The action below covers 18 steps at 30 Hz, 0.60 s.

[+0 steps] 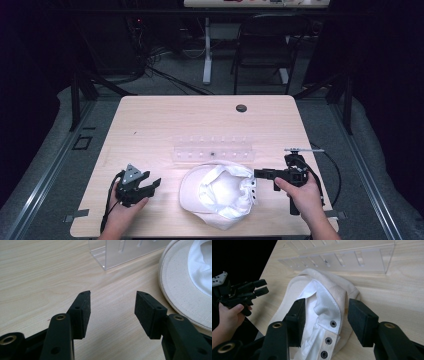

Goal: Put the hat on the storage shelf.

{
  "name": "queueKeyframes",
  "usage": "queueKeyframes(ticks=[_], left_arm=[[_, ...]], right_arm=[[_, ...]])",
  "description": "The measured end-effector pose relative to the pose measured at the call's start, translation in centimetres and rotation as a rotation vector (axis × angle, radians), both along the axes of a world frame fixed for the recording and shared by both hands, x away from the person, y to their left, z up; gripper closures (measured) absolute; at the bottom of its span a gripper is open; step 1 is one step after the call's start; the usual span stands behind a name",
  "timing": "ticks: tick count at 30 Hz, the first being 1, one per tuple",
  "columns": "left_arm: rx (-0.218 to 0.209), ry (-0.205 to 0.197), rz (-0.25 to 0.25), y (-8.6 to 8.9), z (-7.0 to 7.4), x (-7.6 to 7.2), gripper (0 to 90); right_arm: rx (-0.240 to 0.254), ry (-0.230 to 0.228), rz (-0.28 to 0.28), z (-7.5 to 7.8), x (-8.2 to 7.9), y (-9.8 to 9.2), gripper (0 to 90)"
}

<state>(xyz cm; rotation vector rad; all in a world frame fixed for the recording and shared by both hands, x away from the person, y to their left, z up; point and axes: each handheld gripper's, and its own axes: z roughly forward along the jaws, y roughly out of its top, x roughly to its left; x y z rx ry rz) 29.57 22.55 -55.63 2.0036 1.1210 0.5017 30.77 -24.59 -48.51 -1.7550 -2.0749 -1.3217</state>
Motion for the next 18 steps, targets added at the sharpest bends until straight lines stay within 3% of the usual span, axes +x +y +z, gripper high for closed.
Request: queueKeyframes(ticks=[6,14,18], left_arm=[[0.007,-0.002,-0.007,0.0,0.0,0.0,47.1],[0.012,0.004,-0.010,-0.1,-0.1,0.0,47.0],[0.017,0.002,-0.012,-0.2,-0.2,0.0,47.0]], right_arm=[[0.012,0.056,0.040,-0.7,-0.4,0.2,44.6],[0.021,0.133,0.070,-2.8,-0.6,1.0,44.3],[0.025,0.151,0.071,-3.4,-0.6,1.3,44.1]])
